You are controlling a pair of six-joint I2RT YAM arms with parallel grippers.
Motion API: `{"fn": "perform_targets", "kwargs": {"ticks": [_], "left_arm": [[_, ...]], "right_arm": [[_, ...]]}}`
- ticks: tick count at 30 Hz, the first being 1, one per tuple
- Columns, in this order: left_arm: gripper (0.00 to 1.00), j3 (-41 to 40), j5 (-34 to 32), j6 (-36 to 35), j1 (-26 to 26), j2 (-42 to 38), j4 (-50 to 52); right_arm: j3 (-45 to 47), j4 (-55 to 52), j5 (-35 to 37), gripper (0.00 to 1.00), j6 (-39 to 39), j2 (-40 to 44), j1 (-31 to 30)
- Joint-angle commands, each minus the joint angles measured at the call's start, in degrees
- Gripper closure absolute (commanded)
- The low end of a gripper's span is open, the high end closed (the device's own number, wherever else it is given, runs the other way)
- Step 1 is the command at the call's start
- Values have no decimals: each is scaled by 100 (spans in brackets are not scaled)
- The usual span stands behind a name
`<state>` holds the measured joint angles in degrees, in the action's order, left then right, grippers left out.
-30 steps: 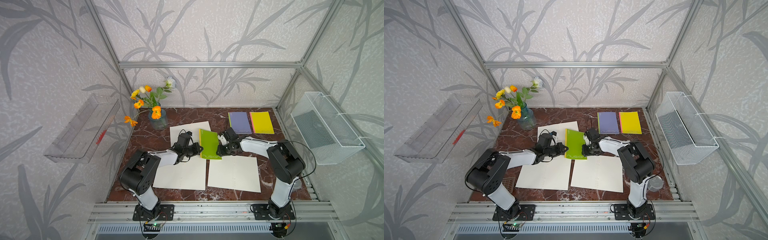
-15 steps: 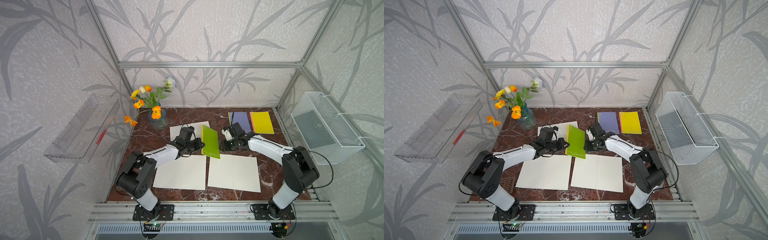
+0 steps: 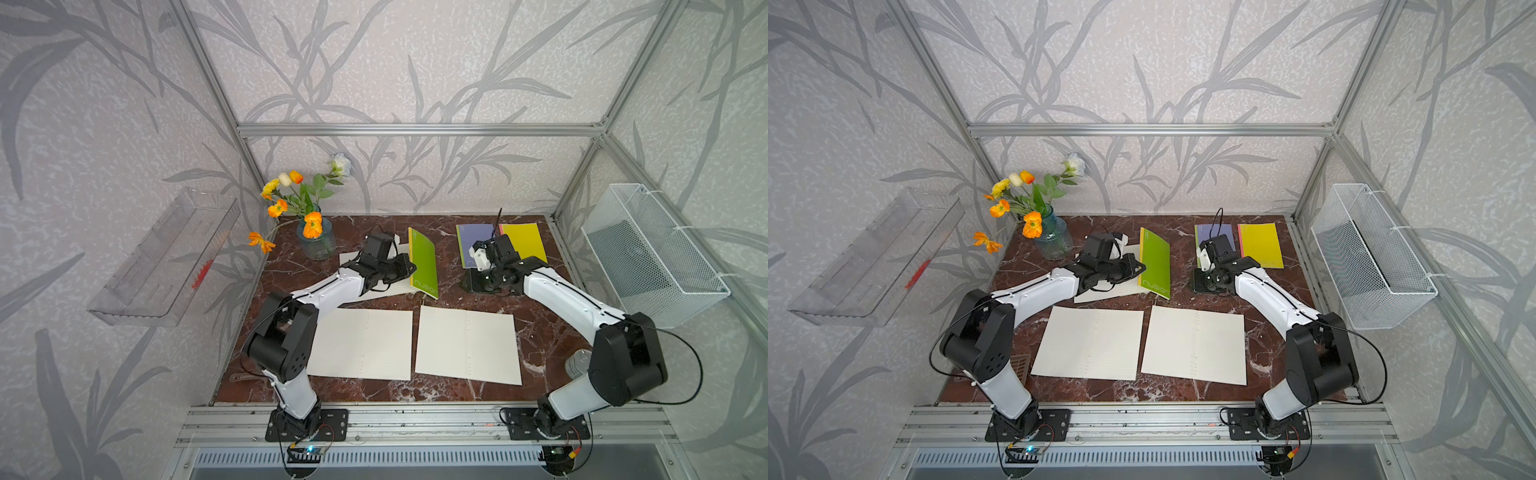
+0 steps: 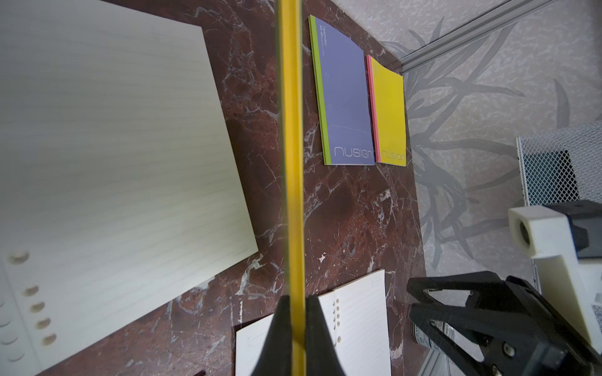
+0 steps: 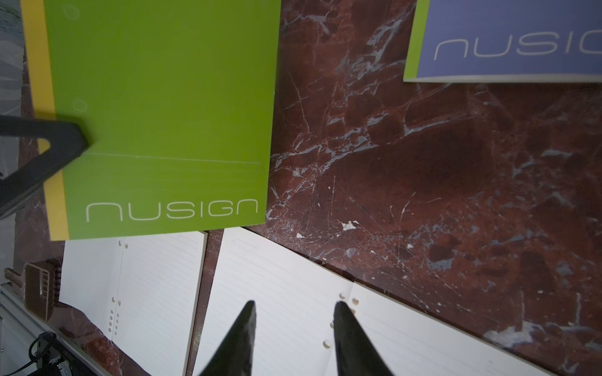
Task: Close the notebook
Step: Pick up the notebook from the center of the board, then place the notebook at the center of the board.
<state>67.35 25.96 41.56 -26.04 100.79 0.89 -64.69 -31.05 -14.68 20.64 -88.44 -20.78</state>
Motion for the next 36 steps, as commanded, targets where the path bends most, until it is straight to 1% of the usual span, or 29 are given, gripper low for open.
{"fn": "perform_targets", "kwargs": {"ticks": [1,7,14,20,25,31,36], "left_arm": [[95,484,180,-63,76,352,4],[95,1309,310,16,181,1038,-38],[95,2208,595,232,353,1946,-154],[94,2723,910,337,485,2603,-565],[95,3151,1090,447,547,2987,-627],[94,3671,1344,405,582,3360,-330],[94,3859,1585,440,617,3552,-307]], "right_arm": [[-70,-233,-84,60,-54,100,38],[-70,-276,-84,60,-25,8,124],[-431,-480,-202,59,-104,-185,378],[-701,-628,-238,59,-148,-373,416],[-774,-703,-211,60,-183,-428,434],[-723,-677,-194,60,-157,-437,486],[-662,-633,-191,60,-131,-411,531]]}}
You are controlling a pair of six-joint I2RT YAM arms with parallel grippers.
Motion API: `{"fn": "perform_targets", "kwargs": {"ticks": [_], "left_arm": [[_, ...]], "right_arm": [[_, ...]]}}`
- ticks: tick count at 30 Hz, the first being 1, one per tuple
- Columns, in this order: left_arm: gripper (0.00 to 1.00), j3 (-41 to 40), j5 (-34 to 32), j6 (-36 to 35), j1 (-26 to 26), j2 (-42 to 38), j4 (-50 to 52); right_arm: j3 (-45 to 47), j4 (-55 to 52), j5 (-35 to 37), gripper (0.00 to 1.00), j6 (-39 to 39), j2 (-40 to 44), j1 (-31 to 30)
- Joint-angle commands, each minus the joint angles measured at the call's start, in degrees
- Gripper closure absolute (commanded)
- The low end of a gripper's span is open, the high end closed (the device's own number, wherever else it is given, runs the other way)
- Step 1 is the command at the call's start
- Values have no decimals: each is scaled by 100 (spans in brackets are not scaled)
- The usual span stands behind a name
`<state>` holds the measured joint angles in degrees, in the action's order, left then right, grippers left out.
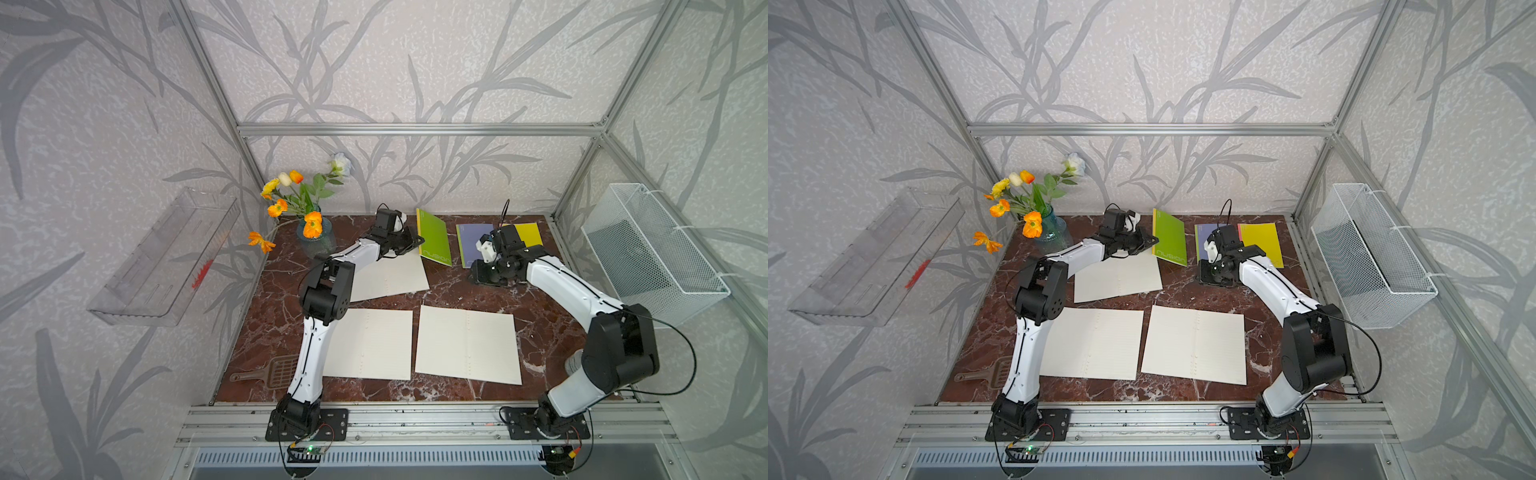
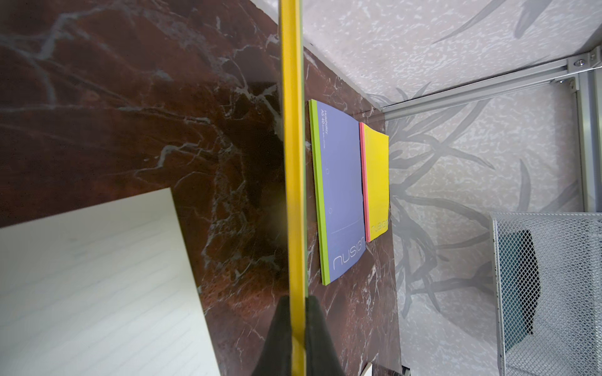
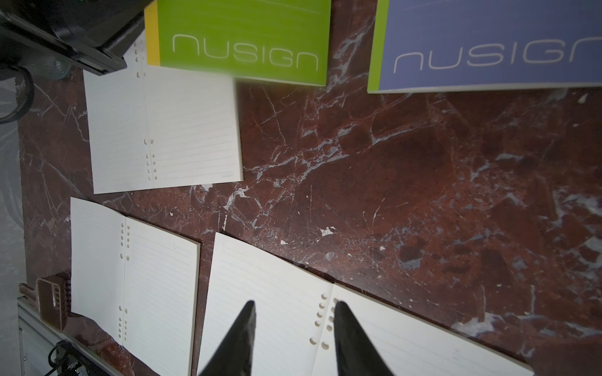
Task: Close the notebook
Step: Place the notebook at the center of the board.
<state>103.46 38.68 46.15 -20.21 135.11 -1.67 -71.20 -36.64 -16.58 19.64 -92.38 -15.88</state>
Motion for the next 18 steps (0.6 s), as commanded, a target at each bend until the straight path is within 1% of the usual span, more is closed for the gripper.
{"fn": "perform_targets", "kwargs": {"ticks": [1,10,13,18], "left_arm": [[94,306,372,-10,34,174,-18],[94,707,645,84,43,528,150],[94,814,892,271,43,679,-66],[94,908,961,412,37,839,-129]], "right_arm": [[-1,-77,-3,60,-30,-8,57],[112,-72,-12,59,-57,115,260],[137,-79,-34,59,-61,141,320],[155,-74,-65,59,-74,159,366]]}}
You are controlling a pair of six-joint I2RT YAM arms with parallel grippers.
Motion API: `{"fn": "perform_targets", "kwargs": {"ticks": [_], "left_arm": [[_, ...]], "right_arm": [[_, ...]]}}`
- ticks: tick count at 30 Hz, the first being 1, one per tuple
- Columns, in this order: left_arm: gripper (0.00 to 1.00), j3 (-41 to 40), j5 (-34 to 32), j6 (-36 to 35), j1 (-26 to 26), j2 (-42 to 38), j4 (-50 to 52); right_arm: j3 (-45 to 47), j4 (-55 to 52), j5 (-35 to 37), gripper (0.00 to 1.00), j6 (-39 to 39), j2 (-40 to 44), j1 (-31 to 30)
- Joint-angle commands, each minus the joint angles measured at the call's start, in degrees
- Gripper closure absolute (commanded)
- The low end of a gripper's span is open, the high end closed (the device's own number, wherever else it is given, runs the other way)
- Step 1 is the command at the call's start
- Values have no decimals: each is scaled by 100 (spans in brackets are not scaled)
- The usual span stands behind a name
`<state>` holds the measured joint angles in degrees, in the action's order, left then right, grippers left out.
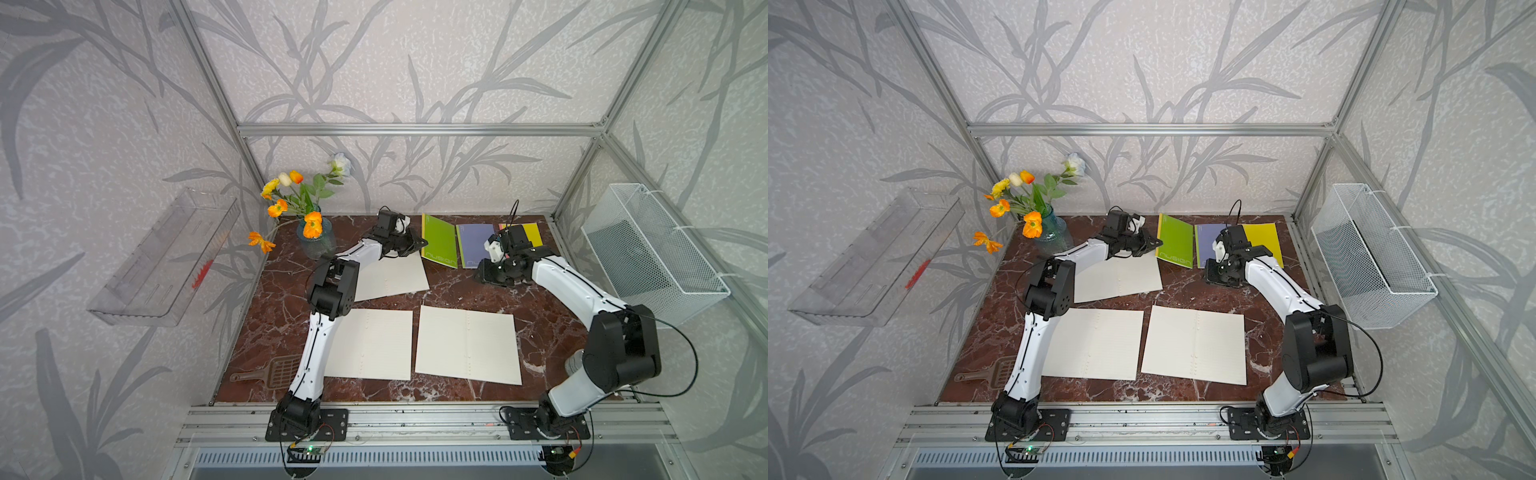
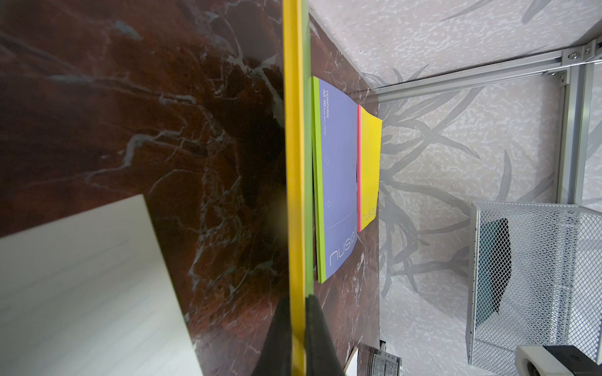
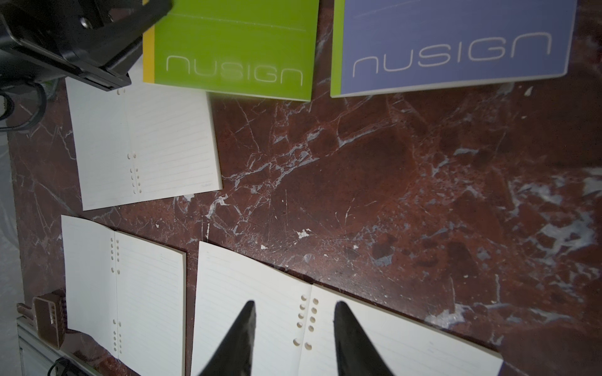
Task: Close the notebook
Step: Place the notebook at the center of the board.
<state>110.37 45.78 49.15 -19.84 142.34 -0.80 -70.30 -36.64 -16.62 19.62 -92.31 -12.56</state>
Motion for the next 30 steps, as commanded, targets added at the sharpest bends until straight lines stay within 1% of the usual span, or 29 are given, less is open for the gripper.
{"fn": "perform_targets", "kwargs": {"ticks": [1,6,30], "left_arm": [[93,221,266,134,-3,140,-229],[93,483,436,193,-12,328,-164],[92,804,214,291,-143,605,-52]], "right_arm": [[82,-71,-60,60,-68,152,43],[113,-56,-78,60,-72,176,69],[306,8,-232,59,-151,231,245]]}}
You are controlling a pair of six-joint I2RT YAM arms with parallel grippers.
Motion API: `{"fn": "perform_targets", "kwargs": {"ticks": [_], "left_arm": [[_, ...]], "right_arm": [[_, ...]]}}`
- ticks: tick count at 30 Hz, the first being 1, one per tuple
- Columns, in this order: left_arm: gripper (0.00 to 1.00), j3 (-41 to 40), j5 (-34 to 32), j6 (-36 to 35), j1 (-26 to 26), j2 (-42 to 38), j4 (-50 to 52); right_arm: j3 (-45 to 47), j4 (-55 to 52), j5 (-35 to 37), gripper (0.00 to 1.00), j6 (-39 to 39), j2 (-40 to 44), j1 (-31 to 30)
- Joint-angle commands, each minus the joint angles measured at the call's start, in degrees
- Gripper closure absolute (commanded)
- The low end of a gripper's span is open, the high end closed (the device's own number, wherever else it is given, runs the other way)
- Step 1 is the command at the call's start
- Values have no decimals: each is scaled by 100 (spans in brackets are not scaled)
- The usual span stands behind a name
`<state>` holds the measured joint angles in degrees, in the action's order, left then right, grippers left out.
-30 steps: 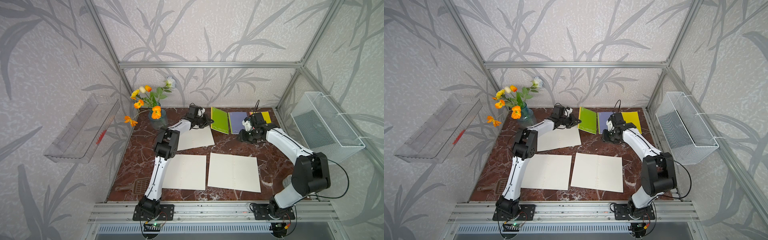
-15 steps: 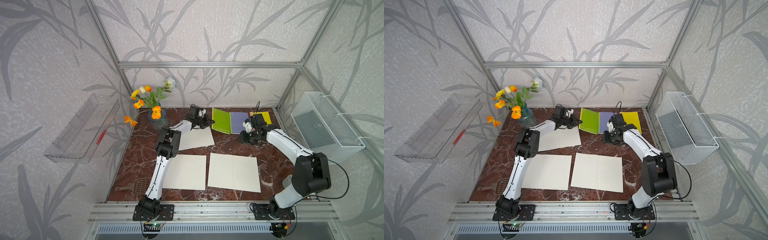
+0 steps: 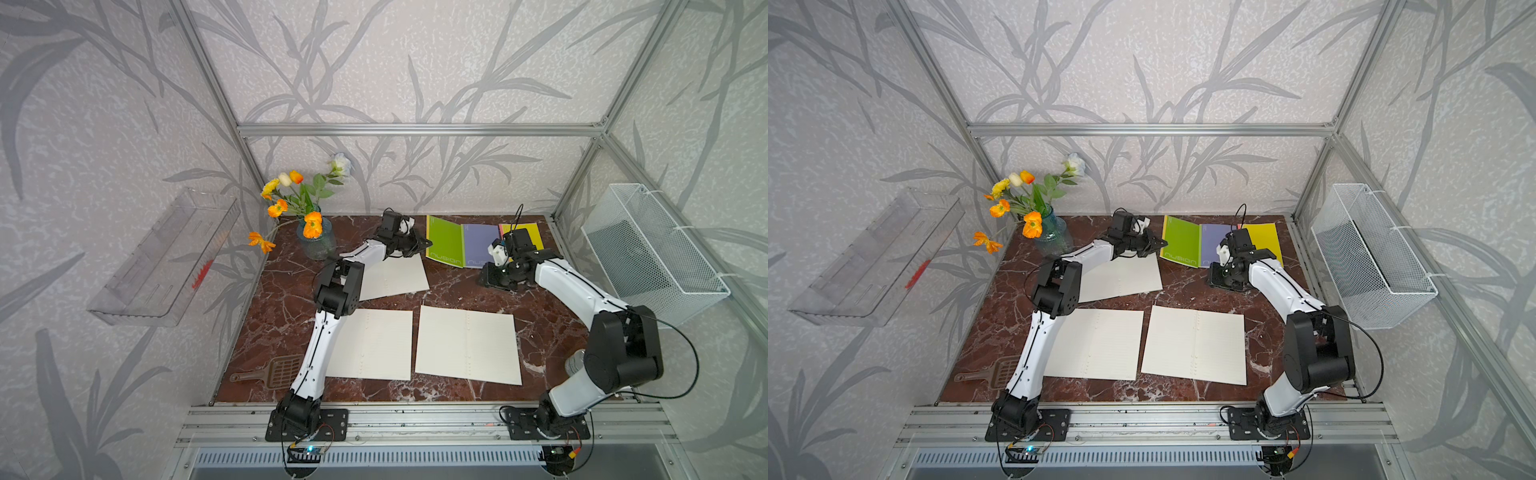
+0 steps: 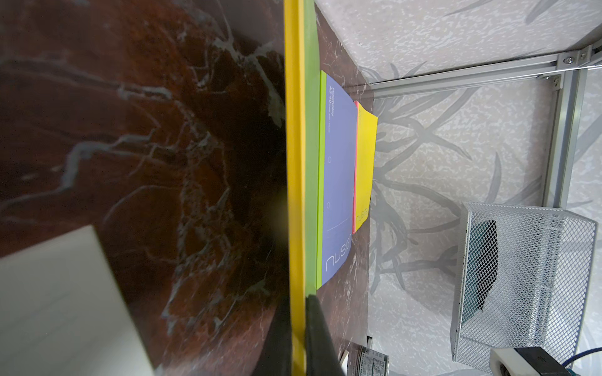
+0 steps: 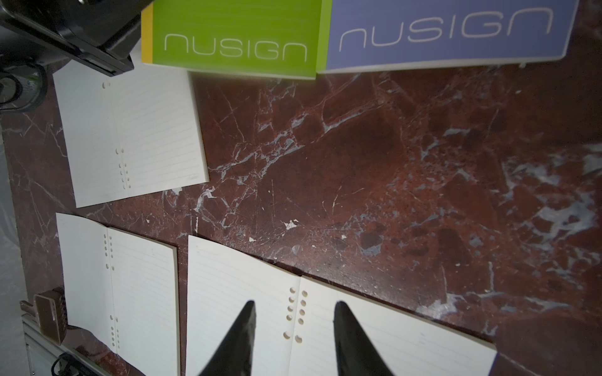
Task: Close the notebook
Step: Place the notebook at the center of the board.
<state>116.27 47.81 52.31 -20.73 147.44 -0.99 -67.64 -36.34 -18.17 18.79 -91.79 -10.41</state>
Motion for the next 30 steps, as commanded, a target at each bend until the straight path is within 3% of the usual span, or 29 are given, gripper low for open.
{"fn": "perform_targets", "kwargs": {"ticks": [1,19,24,30], "left_arm": [[92,211,3,-29,-60,101,-27],[92,-207,-290,114,-142,-45,-319],[77,-332,-401,-28,-141,-152,-187],[71,-299,-472,-146,-107,-234,-53]], "right_arm": [[49,-11,-72,60,-53,179,35],[2,-30,-185,59,-94,87,66],[20,4,-217,59,-85,65,66],[37,29,-241,59,-68,56,66]]}}
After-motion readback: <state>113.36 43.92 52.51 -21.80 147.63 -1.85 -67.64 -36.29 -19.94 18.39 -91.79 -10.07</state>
